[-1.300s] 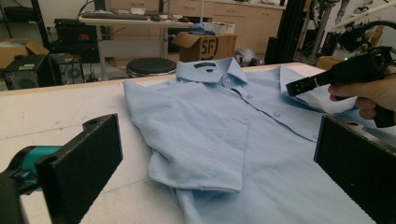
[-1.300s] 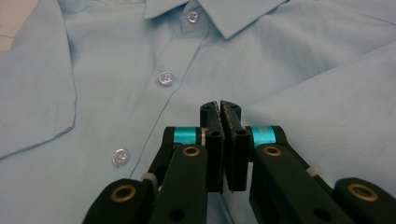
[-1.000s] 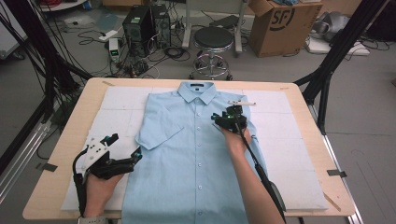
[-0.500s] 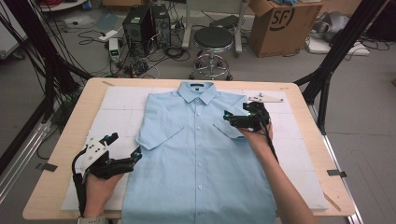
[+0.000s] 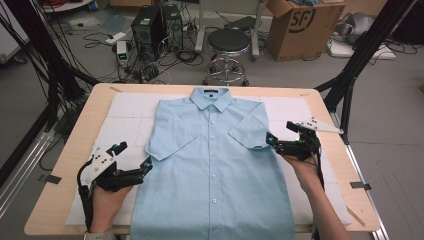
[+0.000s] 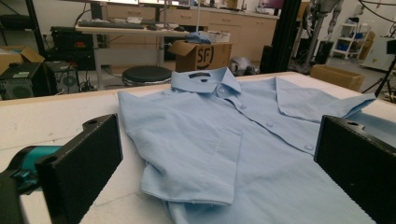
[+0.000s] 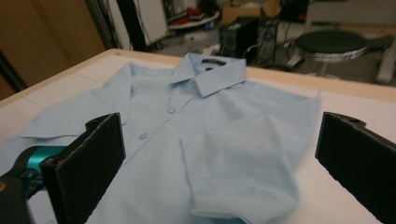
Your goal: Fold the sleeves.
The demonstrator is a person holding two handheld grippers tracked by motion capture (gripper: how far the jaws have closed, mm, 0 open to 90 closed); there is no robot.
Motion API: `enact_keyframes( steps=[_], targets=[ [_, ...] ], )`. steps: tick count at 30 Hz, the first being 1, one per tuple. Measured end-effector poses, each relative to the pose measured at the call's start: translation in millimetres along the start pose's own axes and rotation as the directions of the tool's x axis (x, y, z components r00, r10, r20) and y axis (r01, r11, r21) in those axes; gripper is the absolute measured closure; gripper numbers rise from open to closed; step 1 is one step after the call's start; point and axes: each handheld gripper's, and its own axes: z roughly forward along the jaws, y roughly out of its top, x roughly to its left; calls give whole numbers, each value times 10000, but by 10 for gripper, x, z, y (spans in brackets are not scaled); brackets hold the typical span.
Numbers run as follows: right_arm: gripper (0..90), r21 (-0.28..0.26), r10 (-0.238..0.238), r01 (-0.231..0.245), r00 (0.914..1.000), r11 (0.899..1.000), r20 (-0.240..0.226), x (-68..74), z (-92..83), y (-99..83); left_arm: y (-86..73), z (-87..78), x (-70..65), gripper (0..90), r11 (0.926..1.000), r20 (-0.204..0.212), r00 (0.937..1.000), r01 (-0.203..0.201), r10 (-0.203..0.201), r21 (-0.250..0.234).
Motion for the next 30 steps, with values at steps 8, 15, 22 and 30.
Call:
enact_keyframes(
  steps=[8, 15, 22, 30],
  targets=[
    [2, -1359, -330, 358, 9992, 9901, 228, -131, -424, -324, 1, 0, -15, 16, 9999, 40, 10000, -51, 51, -101],
    [2, -1881, -165, 316, 9966, 9816, 810, -310, -691, -660, -1, -3, -17, 16, 9999, -18, 10000, -52, 52, -147],
    [2, -2028, 109, 99, 9948, 9792, 1010, -420, -864, -789, 15, -12, 3, 16, 9998, -79, 10000, -50, 49, -193],
    [3, -1682, -238, 407, 9945, 9849, 1018, -373, -819, -809, 11, -7, 22, 16, 9999, -83, 10000, -10, 9, -143]
  ],
)
